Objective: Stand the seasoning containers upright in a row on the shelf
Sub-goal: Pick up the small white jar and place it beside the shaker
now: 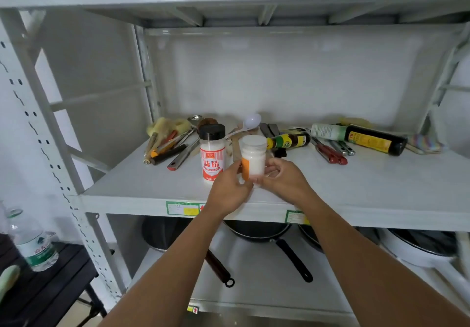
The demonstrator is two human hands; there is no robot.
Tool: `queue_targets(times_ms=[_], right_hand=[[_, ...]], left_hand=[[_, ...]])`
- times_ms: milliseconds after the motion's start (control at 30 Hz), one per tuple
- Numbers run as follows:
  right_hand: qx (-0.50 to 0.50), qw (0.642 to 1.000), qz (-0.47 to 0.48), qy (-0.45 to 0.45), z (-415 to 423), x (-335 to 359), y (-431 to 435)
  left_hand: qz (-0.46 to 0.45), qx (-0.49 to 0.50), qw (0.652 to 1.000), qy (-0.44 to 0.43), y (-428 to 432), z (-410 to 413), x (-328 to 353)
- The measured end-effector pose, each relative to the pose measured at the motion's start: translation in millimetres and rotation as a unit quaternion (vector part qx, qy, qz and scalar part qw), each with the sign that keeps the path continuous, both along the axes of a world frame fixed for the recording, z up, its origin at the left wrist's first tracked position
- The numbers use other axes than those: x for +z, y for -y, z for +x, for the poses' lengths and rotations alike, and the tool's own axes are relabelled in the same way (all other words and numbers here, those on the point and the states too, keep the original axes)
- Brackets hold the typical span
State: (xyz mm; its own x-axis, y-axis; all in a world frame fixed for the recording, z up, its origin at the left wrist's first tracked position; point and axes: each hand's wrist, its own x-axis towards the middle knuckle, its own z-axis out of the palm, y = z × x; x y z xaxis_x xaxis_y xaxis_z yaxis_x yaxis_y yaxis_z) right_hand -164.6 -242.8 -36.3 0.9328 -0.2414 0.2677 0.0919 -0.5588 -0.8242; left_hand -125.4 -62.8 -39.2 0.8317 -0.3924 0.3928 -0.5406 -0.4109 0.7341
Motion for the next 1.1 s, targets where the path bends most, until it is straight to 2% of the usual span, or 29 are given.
queue_targets(times_ms=[367,667,1100], right_hand=[[-0.013,0.999,0.013,0.029,-2.9,1.0,-0.8],[-0.034,0.999,-0.032,0.026,-4.9,3.5,-7.7],[0.015,1.0,-0.022,-0.008,1.2,0.3,-1.1]], left_hand=[[-0.017,0.019,0.999,-0.034,-4.8,-6.9,3.8],[-0.029,0.024,0.999,-0.035,-7.0,-18.0,9.1],[-0.041,0.041,0.997,-0.049,-7.9,-23.2,13.2]])
